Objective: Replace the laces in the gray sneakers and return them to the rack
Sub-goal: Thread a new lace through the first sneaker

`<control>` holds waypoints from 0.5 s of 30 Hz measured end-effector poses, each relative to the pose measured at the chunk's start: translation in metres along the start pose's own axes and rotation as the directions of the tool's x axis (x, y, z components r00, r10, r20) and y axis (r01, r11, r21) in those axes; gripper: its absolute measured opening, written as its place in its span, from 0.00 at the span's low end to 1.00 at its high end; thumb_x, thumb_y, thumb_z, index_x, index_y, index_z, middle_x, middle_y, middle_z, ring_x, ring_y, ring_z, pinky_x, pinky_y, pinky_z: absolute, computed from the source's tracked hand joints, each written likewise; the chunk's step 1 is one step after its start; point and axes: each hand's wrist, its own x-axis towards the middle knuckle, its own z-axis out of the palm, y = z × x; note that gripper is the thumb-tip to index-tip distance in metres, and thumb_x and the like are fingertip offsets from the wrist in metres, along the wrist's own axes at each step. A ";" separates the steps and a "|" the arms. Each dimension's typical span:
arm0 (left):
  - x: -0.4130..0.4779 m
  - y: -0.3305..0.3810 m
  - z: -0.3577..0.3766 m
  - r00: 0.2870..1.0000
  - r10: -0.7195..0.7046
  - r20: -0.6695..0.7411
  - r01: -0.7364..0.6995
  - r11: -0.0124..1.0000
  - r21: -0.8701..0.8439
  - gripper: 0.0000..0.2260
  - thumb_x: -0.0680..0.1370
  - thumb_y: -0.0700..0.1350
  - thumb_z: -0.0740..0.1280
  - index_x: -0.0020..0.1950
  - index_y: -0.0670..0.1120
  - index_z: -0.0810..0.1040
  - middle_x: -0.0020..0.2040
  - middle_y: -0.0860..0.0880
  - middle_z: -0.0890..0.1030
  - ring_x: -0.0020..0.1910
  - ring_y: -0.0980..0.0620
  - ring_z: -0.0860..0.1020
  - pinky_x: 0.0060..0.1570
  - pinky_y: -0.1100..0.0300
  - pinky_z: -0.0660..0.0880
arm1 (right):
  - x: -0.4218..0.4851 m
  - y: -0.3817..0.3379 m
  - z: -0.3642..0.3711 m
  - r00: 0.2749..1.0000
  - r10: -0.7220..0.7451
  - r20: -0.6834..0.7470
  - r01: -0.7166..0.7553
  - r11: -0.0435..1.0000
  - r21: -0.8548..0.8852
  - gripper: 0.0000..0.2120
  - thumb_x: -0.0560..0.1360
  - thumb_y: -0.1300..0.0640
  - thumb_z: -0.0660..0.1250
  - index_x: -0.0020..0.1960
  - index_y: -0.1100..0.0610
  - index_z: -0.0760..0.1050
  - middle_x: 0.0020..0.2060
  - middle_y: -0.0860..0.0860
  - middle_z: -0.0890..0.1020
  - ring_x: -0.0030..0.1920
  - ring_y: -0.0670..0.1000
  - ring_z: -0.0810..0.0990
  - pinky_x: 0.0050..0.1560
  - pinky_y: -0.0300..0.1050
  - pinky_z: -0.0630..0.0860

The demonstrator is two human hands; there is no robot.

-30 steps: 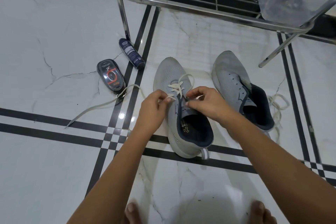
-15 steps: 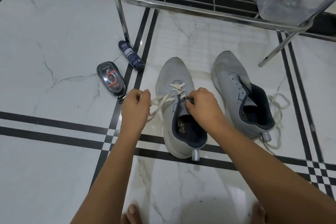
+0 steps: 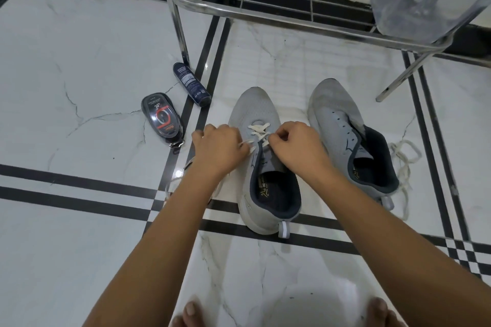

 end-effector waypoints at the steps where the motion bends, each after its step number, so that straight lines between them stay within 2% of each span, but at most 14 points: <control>1: 0.003 0.000 0.000 1.000 -0.012 -0.018 0.012 1.000 -0.022 0.16 0.78 0.55 0.58 0.54 0.46 0.77 0.55 0.45 0.78 0.61 0.43 0.69 0.61 0.49 0.59 | 0.001 -0.003 -0.004 1.000 0.023 0.006 -0.023 0.998 0.056 0.12 0.75 0.55 0.63 0.44 0.63 0.79 0.35 0.52 0.78 0.34 0.47 0.73 0.33 0.42 0.67; 4: -0.008 -0.003 -0.007 0.980 -0.073 -0.183 0.038 0.981 -0.190 0.13 0.79 0.50 0.57 0.53 0.46 0.78 0.51 0.46 0.80 0.58 0.44 0.70 0.58 0.51 0.59 | 0.005 -0.015 -0.012 0.977 0.129 0.168 -0.170 0.951 0.257 0.17 0.76 0.51 0.64 0.43 0.66 0.80 0.32 0.53 0.79 0.28 0.46 0.73 0.27 0.38 0.67; 5: -0.015 0.000 -0.010 0.974 -0.048 -0.220 0.006 0.982 -0.189 0.13 0.79 0.50 0.57 0.53 0.47 0.78 0.50 0.47 0.79 0.57 0.44 0.70 0.58 0.51 0.59 | 0.006 -0.020 -0.015 0.947 0.180 0.265 -0.259 0.917 0.304 0.18 0.76 0.48 0.64 0.42 0.64 0.80 0.32 0.51 0.79 0.26 0.46 0.72 0.25 0.37 0.66; 7: -0.030 0.010 -0.012 0.975 0.105 -0.198 -0.130 0.985 -0.116 0.14 0.80 0.52 0.56 0.53 0.49 0.79 0.50 0.49 0.77 0.57 0.46 0.69 0.57 0.51 0.59 | 0.009 -0.026 -0.018 0.873 0.249 0.419 -0.393 0.868 0.303 0.15 0.75 0.46 0.66 0.41 0.59 0.78 0.31 0.50 0.77 0.26 0.47 0.66 0.24 0.38 0.62; 9: -0.041 0.013 -0.012 0.964 0.240 -0.117 -0.258 0.949 -0.182 0.14 0.79 0.55 0.56 0.53 0.53 0.79 0.47 0.52 0.75 0.55 0.50 0.70 0.57 0.52 0.60 | 0.014 -0.026 -0.020 0.834 0.265 0.484 -0.420 0.874 0.245 0.08 0.73 0.53 0.67 0.38 0.56 0.73 0.30 0.50 0.72 0.26 0.47 0.62 0.21 0.35 0.59; 11: -0.039 0.008 -0.020 0.967 0.229 -0.110 -0.254 0.861 -0.441 0.13 0.79 0.54 0.60 0.51 0.52 0.82 0.45 0.50 0.76 0.49 0.52 0.73 0.58 0.50 0.67 | 0.017 -0.021 -0.024 0.821 0.255 0.511 -0.413 0.884 0.221 0.04 0.72 0.58 0.67 0.39 0.56 0.73 0.31 0.51 0.73 0.25 0.46 0.61 0.21 0.33 0.57; 12: -0.033 0.003 -0.021 0.965 0.213 -0.156 -0.263 0.823 -0.504 0.11 0.78 0.52 0.62 0.53 0.51 0.81 0.45 0.50 0.76 0.47 0.52 0.74 0.57 0.48 0.69 | 0.018 -0.018 -0.027 0.816 0.244 0.524 -0.411 0.882 0.231 0.03 0.72 0.58 0.68 0.41 0.56 0.75 0.33 0.51 0.75 0.25 0.45 0.61 0.21 0.33 0.56; 13: -0.024 -0.001 -0.021 0.960 0.209 -0.188 -0.276 0.831 -0.482 0.10 0.78 0.50 0.64 0.57 0.51 0.80 0.47 0.51 0.75 0.49 0.51 0.74 0.57 0.46 0.70 | 0.018 -0.015 -0.031 0.811 0.222 0.541 -0.408 0.878 0.250 0.03 0.72 0.58 0.69 0.42 0.57 0.77 0.34 0.51 0.77 0.24 0.45 0.61 0.22 0.34 0.56; 15: -0.008 -0.002 -0.018 0.957 0.257 -0.136 -0.289 0.889 -0.355 0.15 0.77 0.50 0.65 0.63 0.52 0.75 0.54 0.50 0.73 0.55 0.49 0.73 0.60 0.47 0.68 | 0.017 -0.011 -0.039 0.790 0.157 0.592 -0.400 0.865 0.304 0.04 0.74 0.58 0.69 0.43 0.58 0.78 0.33 0.50 0.78 0.24 0.44 0.61 0.22 0.34 0.55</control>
